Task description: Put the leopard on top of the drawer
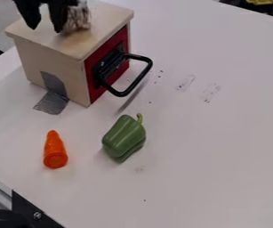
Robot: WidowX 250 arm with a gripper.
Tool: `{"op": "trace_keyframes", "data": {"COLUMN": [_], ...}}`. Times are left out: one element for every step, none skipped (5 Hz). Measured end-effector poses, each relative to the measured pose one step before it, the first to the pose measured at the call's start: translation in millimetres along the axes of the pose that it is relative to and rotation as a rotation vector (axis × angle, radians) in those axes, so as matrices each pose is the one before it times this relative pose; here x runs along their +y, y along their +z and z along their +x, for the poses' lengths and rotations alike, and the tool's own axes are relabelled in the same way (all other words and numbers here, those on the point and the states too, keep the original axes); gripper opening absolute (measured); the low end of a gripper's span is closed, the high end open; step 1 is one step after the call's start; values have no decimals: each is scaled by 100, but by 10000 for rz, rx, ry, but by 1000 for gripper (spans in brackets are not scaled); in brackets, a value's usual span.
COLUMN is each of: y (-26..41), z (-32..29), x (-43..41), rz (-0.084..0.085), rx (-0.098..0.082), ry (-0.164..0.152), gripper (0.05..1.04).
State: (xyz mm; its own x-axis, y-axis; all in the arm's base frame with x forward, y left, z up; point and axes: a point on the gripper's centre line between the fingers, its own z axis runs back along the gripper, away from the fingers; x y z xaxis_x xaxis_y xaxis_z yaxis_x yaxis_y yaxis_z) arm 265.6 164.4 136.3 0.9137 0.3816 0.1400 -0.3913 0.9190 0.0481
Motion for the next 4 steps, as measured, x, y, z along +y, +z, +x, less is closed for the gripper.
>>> {"op": "trace_keyframes", "data": {"y": [498, 609, 1702, 465], "z": [-130, -256, 61, -283], "x": [-159, -297, -421, -375], "rz": [-100, -145, -138, -215], "rx": [219, -4, -422, 42], "ry": [35, 42, -148, -318], "gripper": [999, 999, 998, 998]}}
